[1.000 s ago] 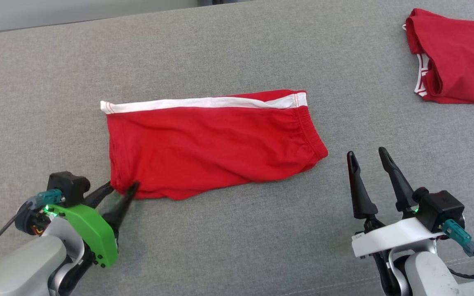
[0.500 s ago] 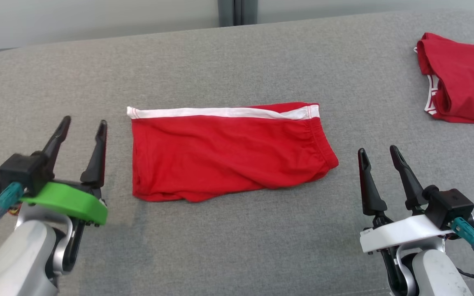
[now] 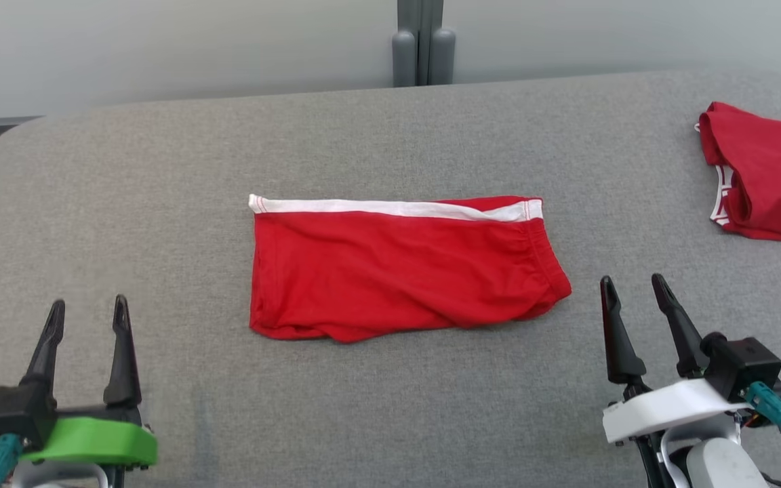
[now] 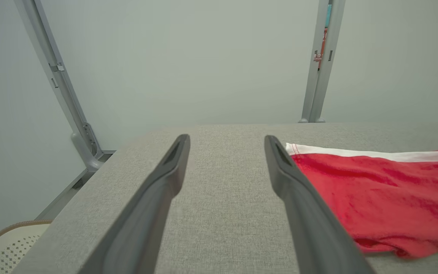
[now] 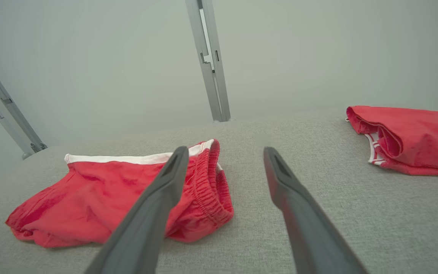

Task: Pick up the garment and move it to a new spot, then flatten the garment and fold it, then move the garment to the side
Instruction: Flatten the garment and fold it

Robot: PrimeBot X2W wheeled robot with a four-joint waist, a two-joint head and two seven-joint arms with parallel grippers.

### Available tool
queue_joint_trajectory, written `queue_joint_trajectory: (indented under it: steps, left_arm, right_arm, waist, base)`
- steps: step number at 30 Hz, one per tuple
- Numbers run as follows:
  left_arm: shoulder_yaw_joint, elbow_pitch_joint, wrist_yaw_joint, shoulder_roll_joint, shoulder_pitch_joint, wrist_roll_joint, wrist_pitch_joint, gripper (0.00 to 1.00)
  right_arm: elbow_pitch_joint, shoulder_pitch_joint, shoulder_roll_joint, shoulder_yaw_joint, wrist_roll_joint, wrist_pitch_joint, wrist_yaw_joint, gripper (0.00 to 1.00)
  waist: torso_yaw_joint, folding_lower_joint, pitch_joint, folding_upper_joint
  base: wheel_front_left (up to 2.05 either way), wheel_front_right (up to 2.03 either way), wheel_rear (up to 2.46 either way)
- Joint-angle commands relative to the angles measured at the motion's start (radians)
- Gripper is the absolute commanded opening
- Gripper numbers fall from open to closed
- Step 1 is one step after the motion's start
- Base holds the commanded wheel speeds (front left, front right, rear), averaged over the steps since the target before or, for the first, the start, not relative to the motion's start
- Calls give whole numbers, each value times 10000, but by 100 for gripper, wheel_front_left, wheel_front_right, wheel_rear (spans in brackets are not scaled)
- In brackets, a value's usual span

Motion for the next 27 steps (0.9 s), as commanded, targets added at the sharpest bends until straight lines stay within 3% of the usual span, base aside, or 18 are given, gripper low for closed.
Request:
queue_joint_trajectory:
  steps: [1, 10, 27]
  left_arm:
    - [223, 35, -121, -155, 227, 230, -27, 100]
    - [1048, 329, -499, -1098, 816, 1216, -28, 100]
    - [1588, 625, -1113, -1585, 971, 2147, -28, 100]
  right_arm:
    - [54, 202, -17, -32, -59, -25, -3, 100]
    - [360, 638, -19, 41, -200, -25, -3, 100]
    - [479, 763, -20, 196, -445, -25, -3, 100]
  waist:
    - [151, 0, -239, -1]
    - [324, 0, -706, -1]
    - [406, 0, -1028, -1]
  base:
    - [0, 0, 0]
    - [0, 0, 0]
    - [0, 0, 0]
